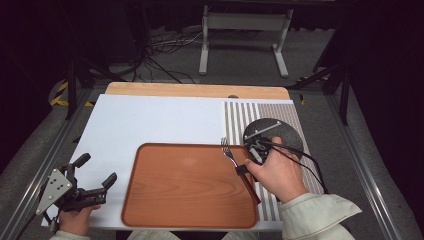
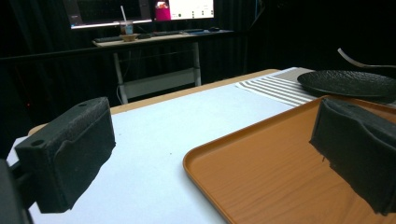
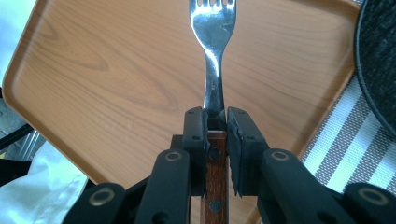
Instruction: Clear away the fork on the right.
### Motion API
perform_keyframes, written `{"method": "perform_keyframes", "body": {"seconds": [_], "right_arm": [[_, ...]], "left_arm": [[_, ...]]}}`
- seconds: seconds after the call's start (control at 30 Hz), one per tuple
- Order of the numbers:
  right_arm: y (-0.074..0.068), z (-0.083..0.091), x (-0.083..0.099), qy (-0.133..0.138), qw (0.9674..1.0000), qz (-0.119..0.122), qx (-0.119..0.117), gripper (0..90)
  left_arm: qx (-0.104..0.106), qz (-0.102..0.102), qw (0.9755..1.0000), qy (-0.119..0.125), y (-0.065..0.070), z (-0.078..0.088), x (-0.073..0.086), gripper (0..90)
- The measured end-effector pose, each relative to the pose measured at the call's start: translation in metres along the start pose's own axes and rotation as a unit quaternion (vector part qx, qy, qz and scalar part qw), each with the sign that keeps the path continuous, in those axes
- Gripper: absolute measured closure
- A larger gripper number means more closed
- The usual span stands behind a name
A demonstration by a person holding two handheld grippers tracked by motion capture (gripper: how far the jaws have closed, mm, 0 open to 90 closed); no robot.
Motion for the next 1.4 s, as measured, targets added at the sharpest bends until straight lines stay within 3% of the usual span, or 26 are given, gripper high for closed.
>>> {"method": "perform_keyframes", "body": {"seconds": [0.37,0.87,1.4], "right_arm": [[-0.002,-0.018,0.006,-0.020,0.9997,-0.010,-0.006,79.0],[0.000,-0.048,0.014,-0.045,0.9989,-0.005,0.014,79.0],[0.005,-0.065,0.022,-0.065,0.9974,-0.007,0.029,78.9]], "left_arm": [[0.000,0.001,1.0000,0.001,0.000,0.000,0.000,0.5],[-0.002,0.001,1.0000,-0.002,-0.001,0.000,0.000,0.5],[-0.002,0.000,1.0000,-0.002,-0.002,0.000,0.000,0.5]]}}
Point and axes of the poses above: each handheld gripper's, and its own axes: z roughly backward along the jaws, x roughly out of its underside, y roughly to its right, the point moved 7 cm from there along -z, roughly forward along the jaws, and after that the axes turned 11 degrees about y, right-handed, at the moved point
